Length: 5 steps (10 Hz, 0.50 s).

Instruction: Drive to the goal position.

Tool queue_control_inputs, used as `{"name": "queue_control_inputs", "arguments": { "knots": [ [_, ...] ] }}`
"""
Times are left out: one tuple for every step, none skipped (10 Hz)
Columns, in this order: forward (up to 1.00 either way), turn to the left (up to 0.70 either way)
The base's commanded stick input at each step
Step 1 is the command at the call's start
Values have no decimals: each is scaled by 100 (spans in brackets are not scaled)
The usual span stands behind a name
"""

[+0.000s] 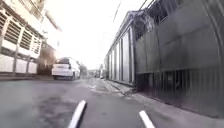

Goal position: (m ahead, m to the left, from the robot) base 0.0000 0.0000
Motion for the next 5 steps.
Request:
{"name": "queue_control_inputs", "arguments": {
  "knots": [
    [85,0],
    [85,0],
    [85,0],
    [85,0],
    [85,0]
  ]
}}
